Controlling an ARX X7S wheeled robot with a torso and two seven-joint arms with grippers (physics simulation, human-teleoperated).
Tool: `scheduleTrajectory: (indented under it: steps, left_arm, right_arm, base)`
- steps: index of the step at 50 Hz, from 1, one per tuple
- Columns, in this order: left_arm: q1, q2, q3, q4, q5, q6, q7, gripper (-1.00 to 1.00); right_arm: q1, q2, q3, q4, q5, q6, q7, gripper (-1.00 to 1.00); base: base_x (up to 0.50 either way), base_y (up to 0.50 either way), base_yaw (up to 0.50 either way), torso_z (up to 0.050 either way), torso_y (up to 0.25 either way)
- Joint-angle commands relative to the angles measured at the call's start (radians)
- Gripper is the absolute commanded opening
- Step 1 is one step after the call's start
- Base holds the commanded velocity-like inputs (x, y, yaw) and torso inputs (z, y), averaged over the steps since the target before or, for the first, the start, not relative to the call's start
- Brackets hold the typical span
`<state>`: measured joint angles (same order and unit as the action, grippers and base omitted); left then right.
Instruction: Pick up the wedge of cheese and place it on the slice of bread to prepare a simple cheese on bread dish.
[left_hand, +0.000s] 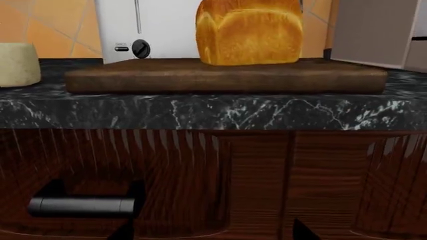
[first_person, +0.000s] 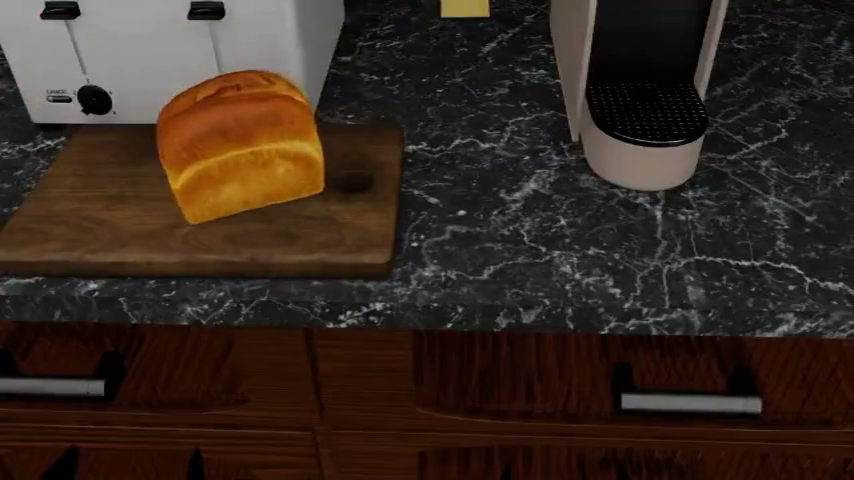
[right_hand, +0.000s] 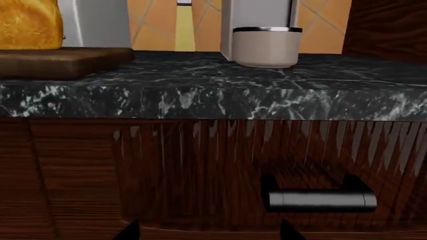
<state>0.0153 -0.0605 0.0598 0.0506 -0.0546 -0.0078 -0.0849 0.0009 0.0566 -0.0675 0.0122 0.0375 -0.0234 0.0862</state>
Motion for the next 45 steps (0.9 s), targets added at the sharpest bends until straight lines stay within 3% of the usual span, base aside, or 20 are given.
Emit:
scheduleTrajectory:
  steps: [1,14,40,45]
  left_arm:
    - [0.021,-0.024,0.027,0.042,-0.001,0.013,-0.021,1.0]
    - [0.02,-0.062,0.024,0.281,-0.038,-0.153,-0.041,1.0]
    - [-0.012,-0.085,0.033,0.328,-0.077,-0.178,-0.066,1.0]
    - [0.0,-0.076,0.011,0.352,-0.167,-0.172,-0.038,1.0]
  right_arm:
    - [-0.019,0.023,-0.022,-0.068,0.003,0.052,0.034,1.0]
    - [-0.027,0.068,-0.021,-0.228,-0.009,0.161,0.064,1.0]
    - [-0.004,0.104,-0.014,-0.38,0.018,0.279,0.094,1.0]
    - [-0.003,0.107,-0.014,-0.377,0.022,0.277,0.098,1.0]
  base:
    - [0.0,0.0,0.0,0.0,0.0]
    - [0.0,0.0,0.0,0.0,0.0]
    - [0.0,0.0,0.0,0.0,0.0]
    - [0.0,0.0,0.0,0.003,0.0]
